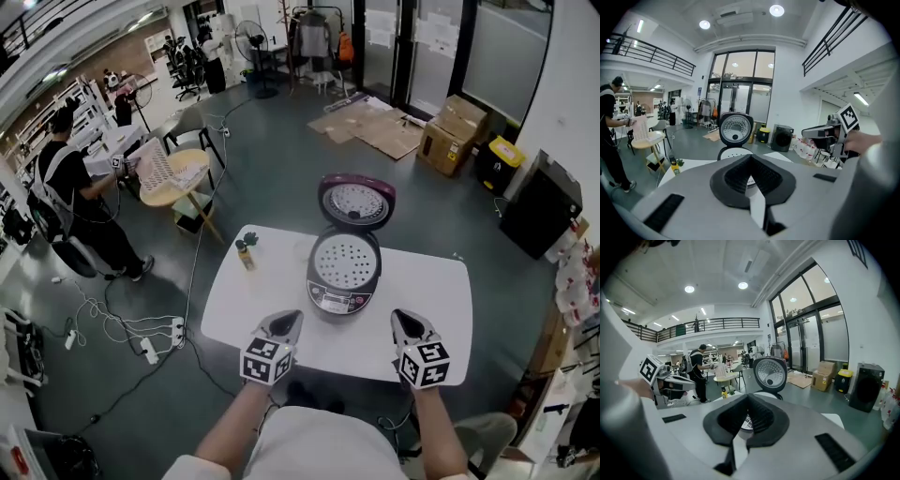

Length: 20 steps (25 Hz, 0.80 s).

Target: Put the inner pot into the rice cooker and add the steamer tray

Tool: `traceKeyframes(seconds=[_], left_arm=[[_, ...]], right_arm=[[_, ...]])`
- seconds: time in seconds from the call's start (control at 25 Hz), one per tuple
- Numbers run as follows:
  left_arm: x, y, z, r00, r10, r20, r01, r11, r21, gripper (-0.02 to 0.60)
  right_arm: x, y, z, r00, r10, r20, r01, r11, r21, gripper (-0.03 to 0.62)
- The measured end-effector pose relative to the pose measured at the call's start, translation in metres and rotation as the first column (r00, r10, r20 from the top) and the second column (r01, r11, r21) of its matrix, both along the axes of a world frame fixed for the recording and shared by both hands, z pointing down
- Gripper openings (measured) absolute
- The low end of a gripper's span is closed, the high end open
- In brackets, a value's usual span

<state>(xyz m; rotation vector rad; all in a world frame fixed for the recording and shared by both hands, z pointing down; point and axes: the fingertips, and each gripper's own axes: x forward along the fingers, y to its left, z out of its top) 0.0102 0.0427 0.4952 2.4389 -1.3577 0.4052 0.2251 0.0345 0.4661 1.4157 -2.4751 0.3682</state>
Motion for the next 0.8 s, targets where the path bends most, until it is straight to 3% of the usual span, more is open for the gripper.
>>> traceKeyframes(seconds=[0.36,0.8], left_arm=[[-0.018,0.008,-0.014,1.0,0.031,0.005,-0.031,0.998,0.053,0.014],[-0.037,0.007,-0.015,0.995,0.096,-0.017,-0.095,0.994,0.045,0.014]], right_arm=[[-0.014,0.015,-0.007,1.0,0.013,-0.021,-0.012,0.999,0.045,0.011],[-0.033,0.022,-0.019,0.998,0.057,-0.031,-0.055,0.996,0.069,0.011]])
